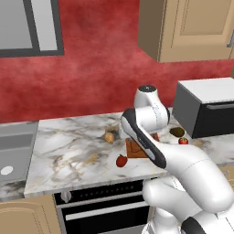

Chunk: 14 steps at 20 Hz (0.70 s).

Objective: Place the avocado, onion, tomato, and bell pepper on the cutting board.

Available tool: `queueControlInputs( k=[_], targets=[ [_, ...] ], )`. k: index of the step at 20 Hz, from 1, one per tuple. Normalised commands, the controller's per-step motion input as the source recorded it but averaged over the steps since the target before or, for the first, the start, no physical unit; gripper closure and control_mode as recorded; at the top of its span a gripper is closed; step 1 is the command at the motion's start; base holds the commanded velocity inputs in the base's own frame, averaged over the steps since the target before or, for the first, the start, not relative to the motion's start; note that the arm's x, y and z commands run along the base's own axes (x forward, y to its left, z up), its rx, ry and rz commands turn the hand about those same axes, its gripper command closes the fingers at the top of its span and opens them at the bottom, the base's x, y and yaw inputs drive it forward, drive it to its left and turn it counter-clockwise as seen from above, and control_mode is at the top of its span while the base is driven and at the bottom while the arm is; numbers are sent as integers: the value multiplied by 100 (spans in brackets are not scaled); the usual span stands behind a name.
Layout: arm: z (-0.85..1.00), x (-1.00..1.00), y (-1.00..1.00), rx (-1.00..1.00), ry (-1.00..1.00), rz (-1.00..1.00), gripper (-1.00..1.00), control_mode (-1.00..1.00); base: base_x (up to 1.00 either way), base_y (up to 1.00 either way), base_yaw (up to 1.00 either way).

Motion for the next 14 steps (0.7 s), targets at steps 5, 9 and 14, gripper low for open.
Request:
queueControlInputs(
  k=[5, 9, 14],
  targets=[
    [-41, 9, 19, 1, 1, 0, -100, -100, 0, 0, 0],
    [-43, 14, 18, 3, 2, 0, -100, -100, 0, 0, 0],
    [-41, 13, 13, 3, 1, 0, -100, -100, 0, 0, 0]
  ],
)
